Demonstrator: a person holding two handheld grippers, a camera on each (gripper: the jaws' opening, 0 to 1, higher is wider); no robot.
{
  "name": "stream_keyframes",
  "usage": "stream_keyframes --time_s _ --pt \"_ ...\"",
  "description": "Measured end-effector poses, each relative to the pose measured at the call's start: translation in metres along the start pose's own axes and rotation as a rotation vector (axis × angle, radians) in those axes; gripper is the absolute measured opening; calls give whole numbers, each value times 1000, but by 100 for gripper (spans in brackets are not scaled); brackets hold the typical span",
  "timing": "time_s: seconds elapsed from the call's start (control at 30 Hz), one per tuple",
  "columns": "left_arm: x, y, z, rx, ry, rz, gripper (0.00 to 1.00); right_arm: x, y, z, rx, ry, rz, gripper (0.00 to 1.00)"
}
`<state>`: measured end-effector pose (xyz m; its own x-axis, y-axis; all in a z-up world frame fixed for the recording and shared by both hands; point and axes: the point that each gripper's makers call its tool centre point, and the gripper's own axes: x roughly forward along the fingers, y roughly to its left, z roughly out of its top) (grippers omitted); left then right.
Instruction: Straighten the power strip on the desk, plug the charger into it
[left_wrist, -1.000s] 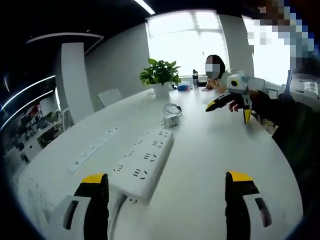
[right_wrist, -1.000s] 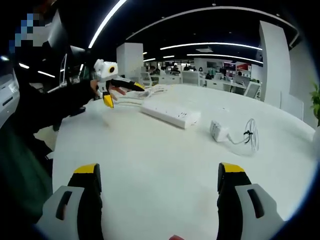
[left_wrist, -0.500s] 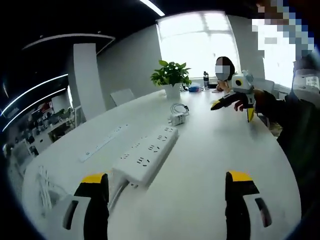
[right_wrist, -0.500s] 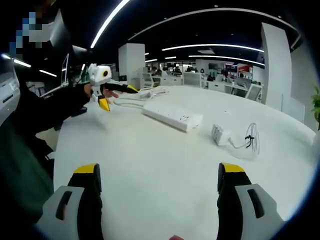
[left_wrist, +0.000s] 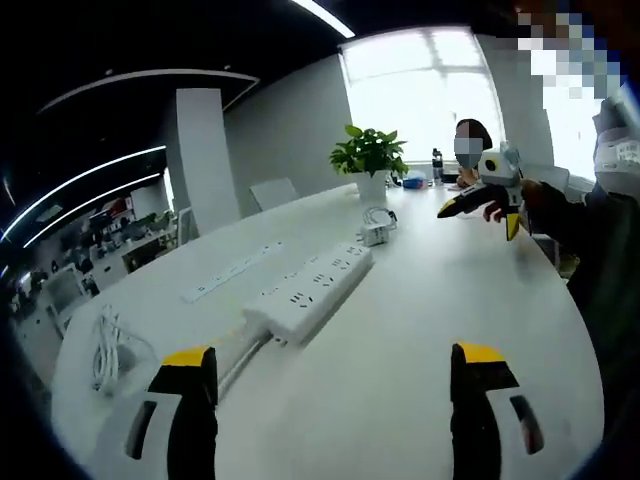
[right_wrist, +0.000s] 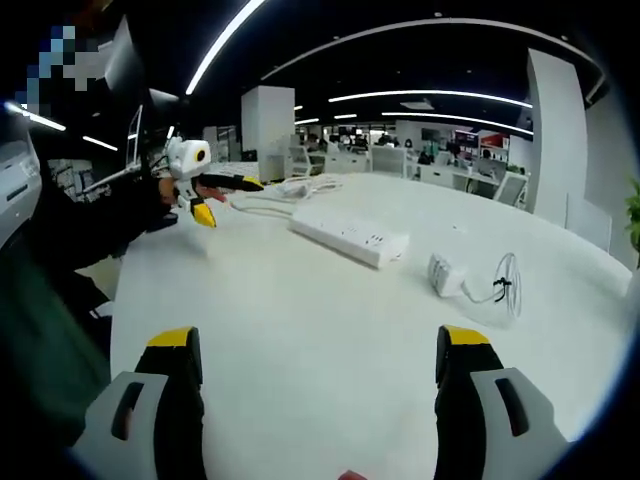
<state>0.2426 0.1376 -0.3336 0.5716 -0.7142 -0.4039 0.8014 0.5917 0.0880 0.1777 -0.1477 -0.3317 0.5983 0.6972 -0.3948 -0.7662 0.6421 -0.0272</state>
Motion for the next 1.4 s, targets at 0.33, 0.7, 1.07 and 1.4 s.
stream_keyframes --time_s 0.33,0.7,1.07,1.4 --pt "-10 -5 -6 -32 -18 42 100 0 -6 0 -7 7 -31 100" --pt "-12 -3 -10 -34 -21 60 100 1 -18 1 -28 25 -69 100" --pt "-10 1 -12 -32 -10 73 100 3 -30 7 -58 44 -75 100" --pt "-5 2 -14 -25 -4 59 100 10 -37 5 -79 78 -67 100"
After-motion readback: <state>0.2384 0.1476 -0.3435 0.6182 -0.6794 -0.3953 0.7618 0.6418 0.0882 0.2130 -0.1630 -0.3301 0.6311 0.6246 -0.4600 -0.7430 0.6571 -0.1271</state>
